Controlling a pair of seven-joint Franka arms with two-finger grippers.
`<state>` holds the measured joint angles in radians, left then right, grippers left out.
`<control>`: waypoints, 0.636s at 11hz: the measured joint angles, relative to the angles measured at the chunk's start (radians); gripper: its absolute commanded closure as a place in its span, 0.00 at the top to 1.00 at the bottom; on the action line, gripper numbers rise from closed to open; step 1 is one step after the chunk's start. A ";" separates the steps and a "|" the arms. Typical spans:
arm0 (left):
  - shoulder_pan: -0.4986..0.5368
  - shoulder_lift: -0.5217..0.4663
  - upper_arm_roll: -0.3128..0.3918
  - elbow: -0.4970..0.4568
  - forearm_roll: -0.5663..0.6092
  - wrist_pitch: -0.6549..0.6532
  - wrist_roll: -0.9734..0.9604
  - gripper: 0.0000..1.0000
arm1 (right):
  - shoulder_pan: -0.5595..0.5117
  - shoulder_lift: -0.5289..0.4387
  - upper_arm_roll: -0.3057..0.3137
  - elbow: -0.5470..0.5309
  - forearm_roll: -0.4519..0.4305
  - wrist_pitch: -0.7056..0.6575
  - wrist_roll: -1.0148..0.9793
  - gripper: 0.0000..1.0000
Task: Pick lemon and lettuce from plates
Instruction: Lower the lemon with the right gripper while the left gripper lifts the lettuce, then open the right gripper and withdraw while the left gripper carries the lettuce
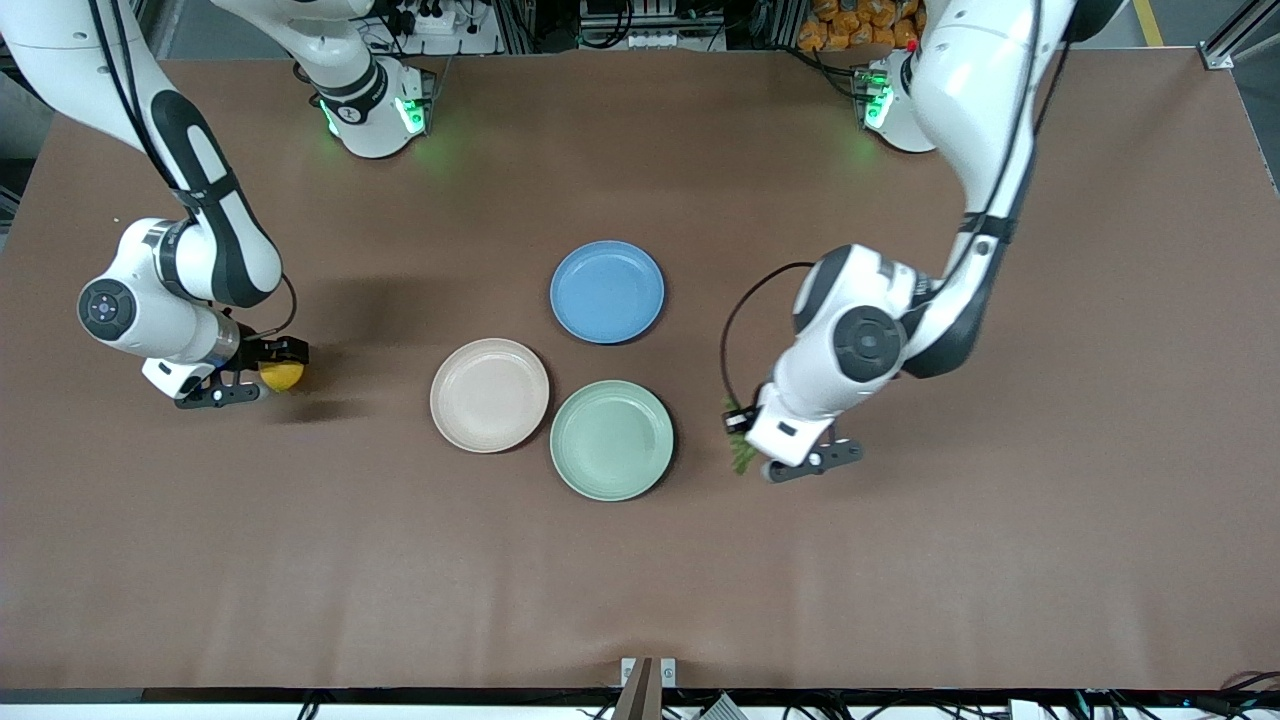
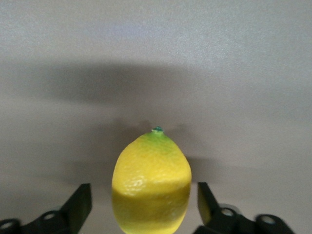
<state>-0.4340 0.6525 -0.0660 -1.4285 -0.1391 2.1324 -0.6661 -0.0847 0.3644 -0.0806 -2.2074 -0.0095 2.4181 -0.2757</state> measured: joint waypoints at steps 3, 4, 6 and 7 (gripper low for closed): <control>0.063 -0.068 0.003 -0.088 0.000 -0.043 0.138 0.00 | -0.038 -0.037 -0.006 0.002 0.000 -0.017 0.004 1.00; 0.084 -0.087 0.004 -0.122 0.000 -0.045 0.185 0.00 | -0.071 -0.069 -0.006 0.001 0.000 -0.029 -0.005 1.00; 0.131 -0.124 0.006 -0.189 0.000 -0.061 0.286 0.00 | -0.105 -0.147 -0.007 -0.002 0.000 -0.100 -0.016 1.00; 0.157 -0.143 0.009 -0.226 0.023 -0.064 0.334 0.00 | -0.105 -0.184 -0.004 -0.003 0.001 -0.156 -0.016 1.00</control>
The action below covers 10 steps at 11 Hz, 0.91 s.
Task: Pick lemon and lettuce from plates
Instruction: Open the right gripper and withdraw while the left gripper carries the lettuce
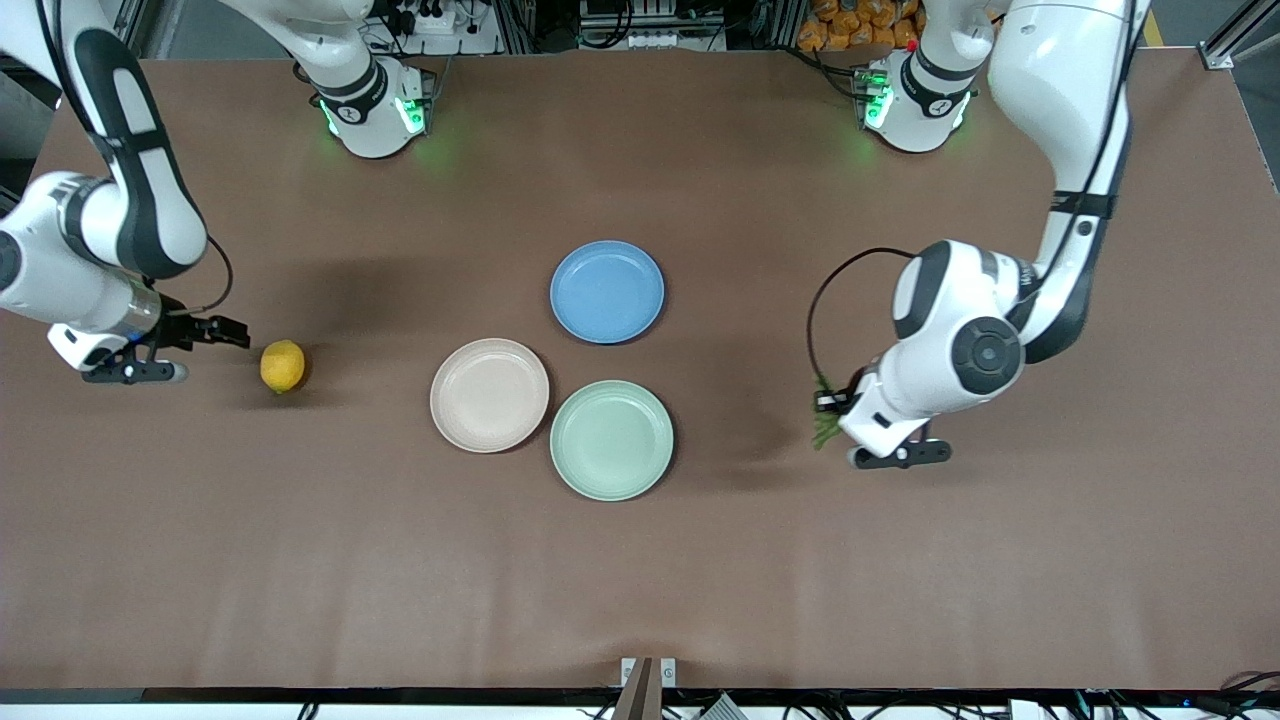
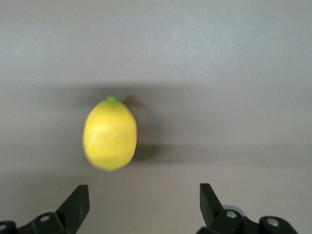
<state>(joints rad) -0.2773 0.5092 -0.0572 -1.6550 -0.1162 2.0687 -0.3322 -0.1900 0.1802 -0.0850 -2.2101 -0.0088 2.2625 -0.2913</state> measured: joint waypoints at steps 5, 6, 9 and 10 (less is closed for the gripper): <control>0.093 -0.030 0.006 -0.102 0.119 -0.001 0.117 0.00 | 0.006 -0.160 0.014 0.124 0.092 -0.449 0.000 1.00; 0.103 -0.030 0.007 -0.116 0.140 -0.001 0.120 0.00 | 0.006 -0.170 0.014 0.180 0.098 -0.490 -0.001 1.00; 0.119 -0.027 0.007 -0.141 0.153 0.000 0.146 0.00 | 0.048 -0.177 0.006 0.407 0.101 -0.566 0.001 1.00; 0.123 -0.021 0.007 -0.144 0.154 0.001 0.146 0.00 | 0.071 -0.178 0.000 0.501 0.097 -0.585 0.008 1.00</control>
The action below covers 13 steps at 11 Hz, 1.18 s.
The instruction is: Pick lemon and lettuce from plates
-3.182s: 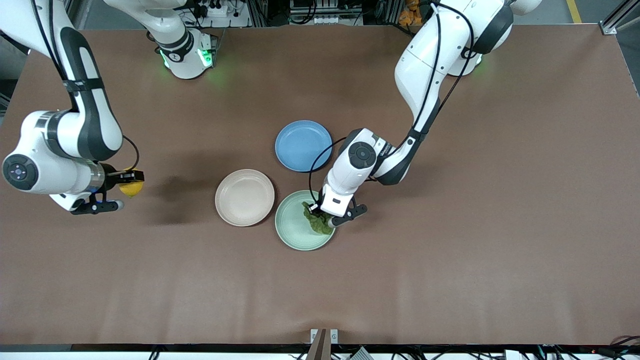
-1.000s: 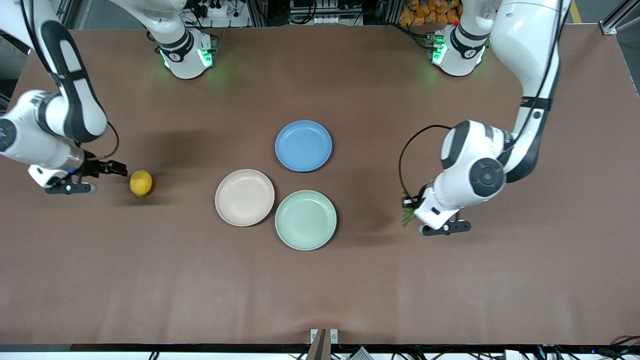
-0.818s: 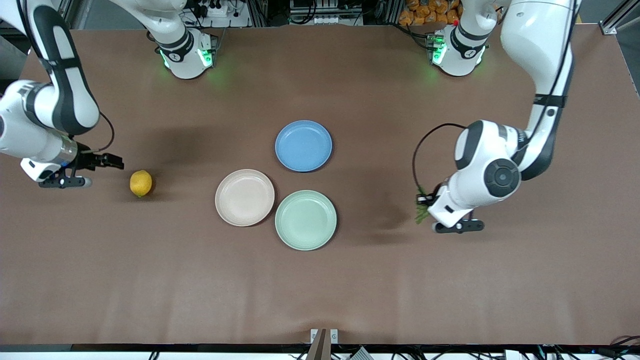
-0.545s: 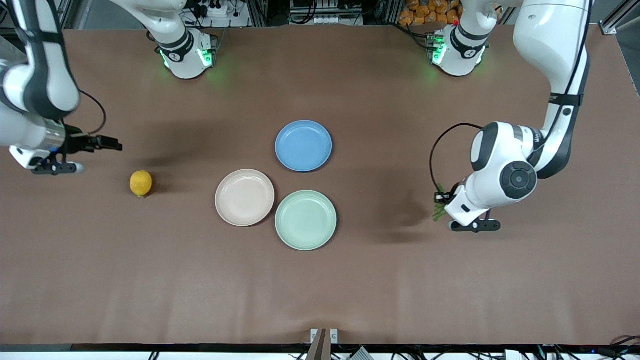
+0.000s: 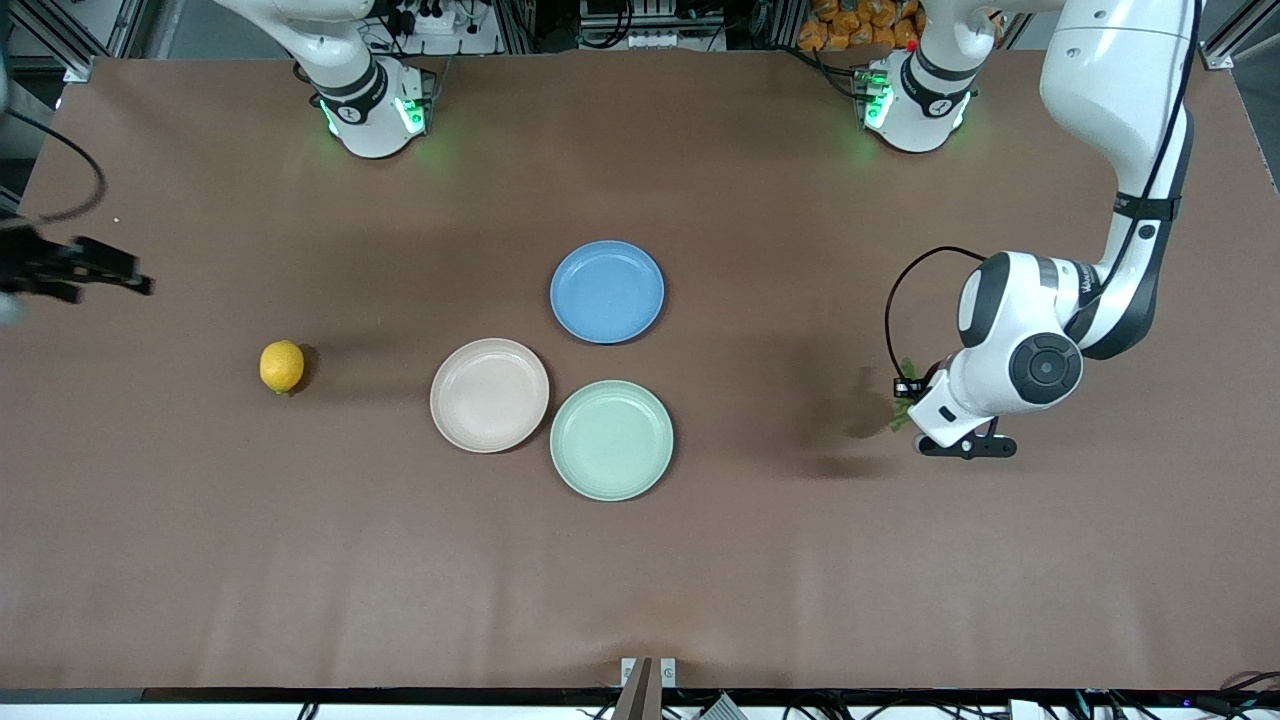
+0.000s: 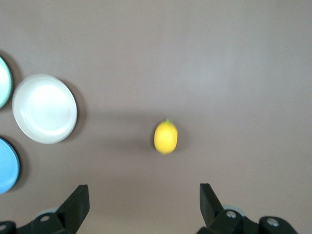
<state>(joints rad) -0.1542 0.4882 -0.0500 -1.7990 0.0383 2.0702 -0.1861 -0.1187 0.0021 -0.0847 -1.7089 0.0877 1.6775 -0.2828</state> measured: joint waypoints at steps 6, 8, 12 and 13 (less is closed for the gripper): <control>0.006 0.046 0.016 -0.002 0.074 0.046 0.026 1.00 | 0.002 0.008 -0.015 0.132 -0.009 -0.036 0.011 1.00; 0.006 0.046 0.016 0.001 0.076 0.048 0.029 1.00 | 0.009 0.009 -0.008 0.133 -0.032 -0.053 0.094 1.00; 0.007 0.039 0.016 0.016 0.076 0.049 0.029 1.00 | 0.054 0.004 0.057 0.138 -0.120 -0.081 0.220 1.00; 0.008 0.034 0.016 0.019 0.076 0.049 0.029 1.00 | 0.057 -0.006 0.071 0.147 -0.121 -0.093 0.221 1.00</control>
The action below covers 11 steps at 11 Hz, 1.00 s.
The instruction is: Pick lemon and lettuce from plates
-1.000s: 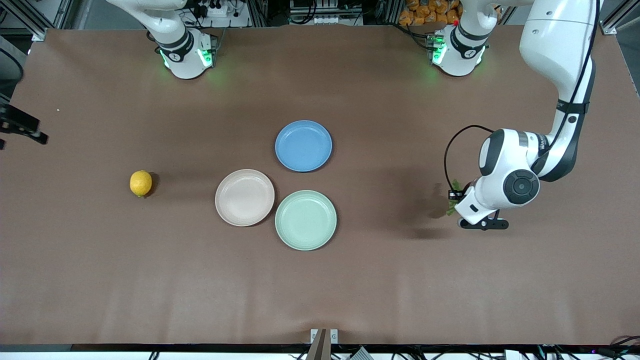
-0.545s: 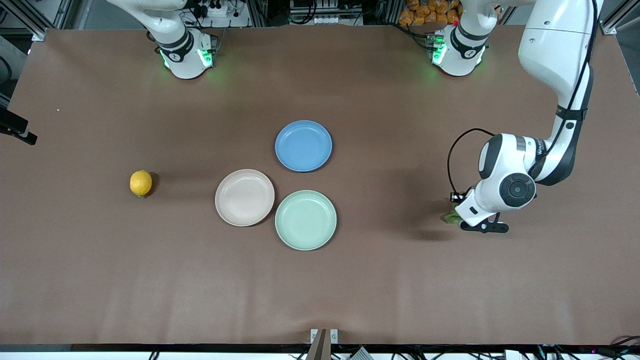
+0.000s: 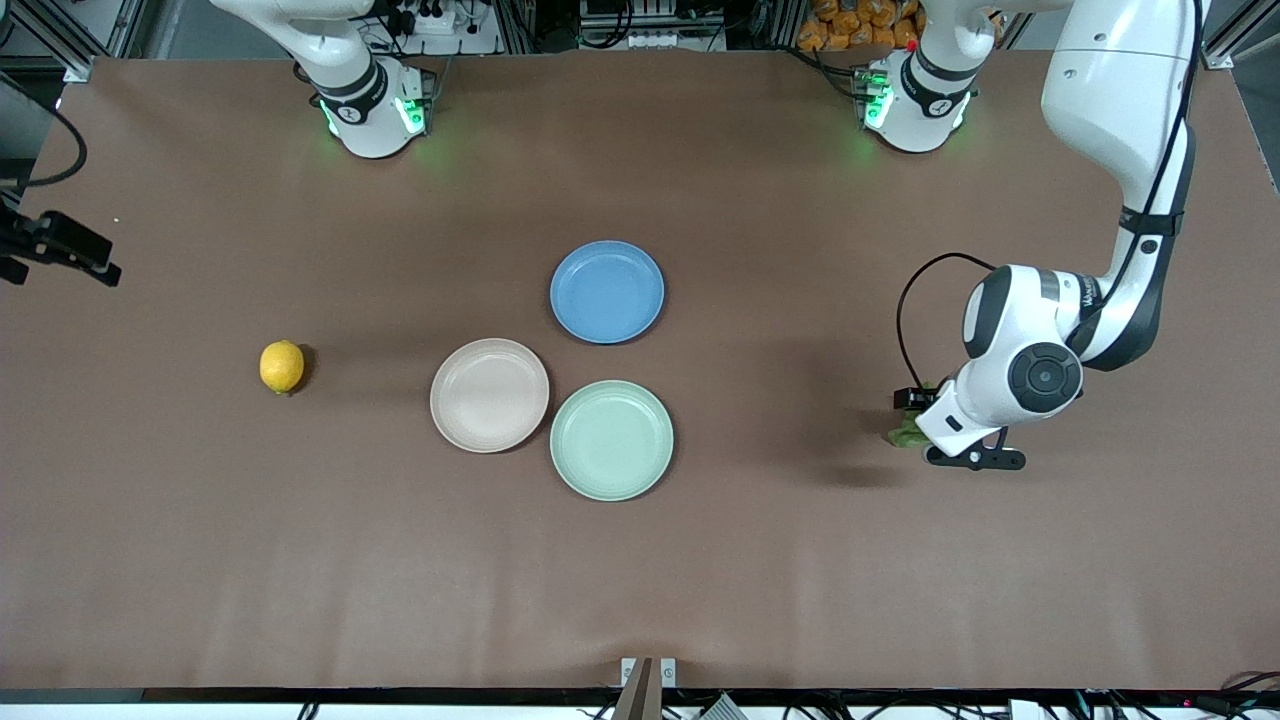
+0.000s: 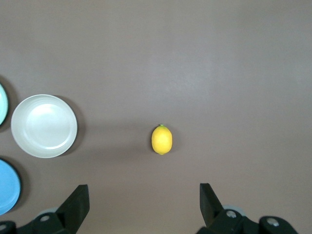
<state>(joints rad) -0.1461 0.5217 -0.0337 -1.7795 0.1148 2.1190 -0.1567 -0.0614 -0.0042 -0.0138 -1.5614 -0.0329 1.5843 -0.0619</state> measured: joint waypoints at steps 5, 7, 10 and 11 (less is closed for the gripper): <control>0.017 -0.023 -0.002 0.027 0.000 -0.020 0.000 1.00 | 0.001 -0.064 0.058 0.016 -0.001 -0.051 0.009 1.00; 0.020 -0.038 -0.002 0.040 0.000 -0.037 0.021 1.00 | 0.001 -0.063 0.059 0.016 0.001 -0.050 0.009 1.00; 0.025 -0.080 -0.002 0.042 0.000 -0.054 0.038 1.00 | 0.000 -0.063 0.057 0.016 0.020 -0.040 0.011 1.00; 0.025 -0.100 -0.003 0.043 0.000 -0.073 0.038 1.00 | 0.000 -0.065 0.056 0.013 0.021 -0.041 0.012 1.00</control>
<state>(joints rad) -0.1209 0.4215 -0.0364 -1.7366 0.1148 2.0456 -0.1187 -0.0613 -0.0692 0.0425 -1.5482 -0.0124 1.5437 -0.0502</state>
